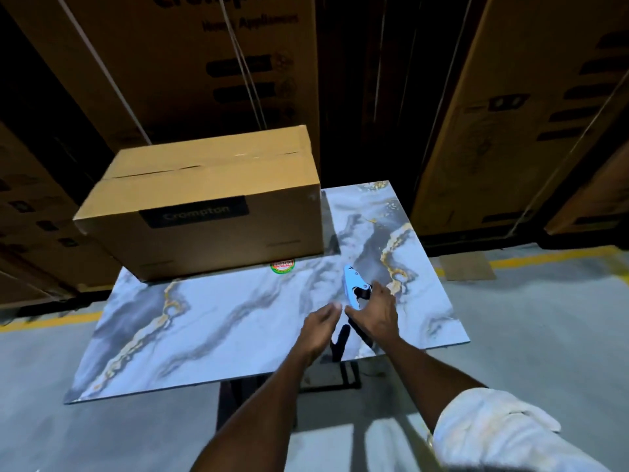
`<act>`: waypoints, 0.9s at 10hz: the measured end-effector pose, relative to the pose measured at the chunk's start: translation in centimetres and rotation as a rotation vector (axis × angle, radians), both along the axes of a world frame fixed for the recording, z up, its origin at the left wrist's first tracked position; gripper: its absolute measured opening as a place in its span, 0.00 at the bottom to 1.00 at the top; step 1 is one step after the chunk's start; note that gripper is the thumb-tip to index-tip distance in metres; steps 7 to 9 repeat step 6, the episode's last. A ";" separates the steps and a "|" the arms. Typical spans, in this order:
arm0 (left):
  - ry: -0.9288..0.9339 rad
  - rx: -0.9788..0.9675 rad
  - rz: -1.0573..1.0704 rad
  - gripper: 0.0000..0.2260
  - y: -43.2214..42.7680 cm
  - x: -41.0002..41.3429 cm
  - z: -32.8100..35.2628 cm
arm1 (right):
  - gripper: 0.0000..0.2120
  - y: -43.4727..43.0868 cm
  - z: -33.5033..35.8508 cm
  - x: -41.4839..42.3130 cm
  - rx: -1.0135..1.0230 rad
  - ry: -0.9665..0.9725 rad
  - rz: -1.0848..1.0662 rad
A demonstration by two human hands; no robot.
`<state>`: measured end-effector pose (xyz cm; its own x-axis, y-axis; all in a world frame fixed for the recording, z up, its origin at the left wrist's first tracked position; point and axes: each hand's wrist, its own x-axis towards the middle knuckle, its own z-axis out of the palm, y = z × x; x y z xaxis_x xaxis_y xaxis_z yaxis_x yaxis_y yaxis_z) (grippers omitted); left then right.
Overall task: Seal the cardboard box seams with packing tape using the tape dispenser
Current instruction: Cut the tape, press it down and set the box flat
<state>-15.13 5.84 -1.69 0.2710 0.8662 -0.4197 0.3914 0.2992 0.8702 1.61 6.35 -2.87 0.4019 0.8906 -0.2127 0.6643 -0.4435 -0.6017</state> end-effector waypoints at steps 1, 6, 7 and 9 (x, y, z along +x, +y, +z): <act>-0.198 -0.176 0.113 0.24 -0.5 4.1 1.1 | 0.39 -1.1 -1.0 1.6 0.103 -0.027 -0.005; 0.267 0.363 -0.082 0.10 -3.5 9.3 -2.8 | 0.46 -7.4 1.1 11.8 0.013 -0.068 -0.176; 0.267 0.363 -0.082 0.10 -3.5 9.3 -2.8 | 0.46 -7.4 1.1 11.8 0.013 -0.068 -0.176; 0.267 0.363 -0.082 0.10 -3.5 9.3 -2.8 | 0.46 -7.4 1.1 11.8 0.013 -0.068 -0.176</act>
